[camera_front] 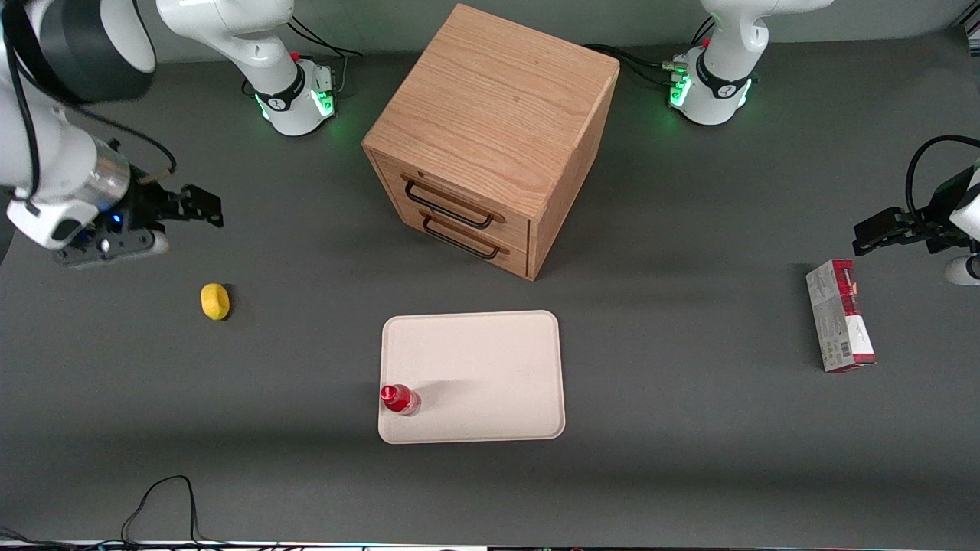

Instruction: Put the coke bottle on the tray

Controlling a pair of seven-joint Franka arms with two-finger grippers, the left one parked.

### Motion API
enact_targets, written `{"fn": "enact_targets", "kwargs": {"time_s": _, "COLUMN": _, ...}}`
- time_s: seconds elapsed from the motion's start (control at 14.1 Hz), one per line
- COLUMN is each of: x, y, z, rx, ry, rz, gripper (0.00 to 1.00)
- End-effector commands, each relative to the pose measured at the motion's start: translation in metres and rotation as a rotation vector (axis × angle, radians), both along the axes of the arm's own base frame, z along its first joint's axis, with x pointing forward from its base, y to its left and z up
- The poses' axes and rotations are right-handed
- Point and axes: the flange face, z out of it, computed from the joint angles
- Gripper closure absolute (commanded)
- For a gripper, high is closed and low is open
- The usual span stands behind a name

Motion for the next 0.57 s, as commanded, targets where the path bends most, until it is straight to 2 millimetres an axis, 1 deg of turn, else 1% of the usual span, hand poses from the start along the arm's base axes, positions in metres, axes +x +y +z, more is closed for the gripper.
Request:
{"fn": "enact_targets", "kwargs": {"time_s": 0.0, "x": -0.006, "y": 0.010, "z": 0.006, "rx": 0.011, "ry": -0.010, "rz": 0.046, "gripper": 0.00}}
{"fn": "enact_targets", "kwargs": {"time_s": 0.07, "x": -0.006, "y": 0.018, "z": 0.007, "rx": 0.010, "ry": -0.013, "rz": 0.063, "gripper": 0.00}}
{"fn": "enact_targets", "kwargs": {"time_s": 0.14, "x": -0.003, "y": 0.019, "z": 0.011, "rx": 0.012, "ry": -0.014, "rz": 0.054, "gripper": 0.00}}
{"fn": "enact_targets", "kwargs": {"time_s": 0.28, "x": -0.005, "y": 0.020, "z": 0.012, "rx": 0.011, "ry": 0.000, "rz": 0.054, "gripper": 0.00}}
{"fn": "enact_targets", "kwargs": {"time_s": 0.36, "x": -0.003, "y": 0.017, "z": 0.017, "rx": 0.014, "ry": -0.011, "rz": 0.048, "gripper": 0.00}}
{"fn": "enact_targets", "kwargs": {"time_s": 0.43, "x": -0.002, "y": 0.018, "z": 0.021, "rx": 0.015, "ry": -0.017, "rz": 0.048, "gripper": 0.00}}
{"fn": "enact_targets", "kwargs": {"time_s": 0.5, "x": -0.003, "y": 0.015, "z": 0.024, "rx": 0.013, "ry": -0.003, "rz": 0.043, "gripper": 0.00}}
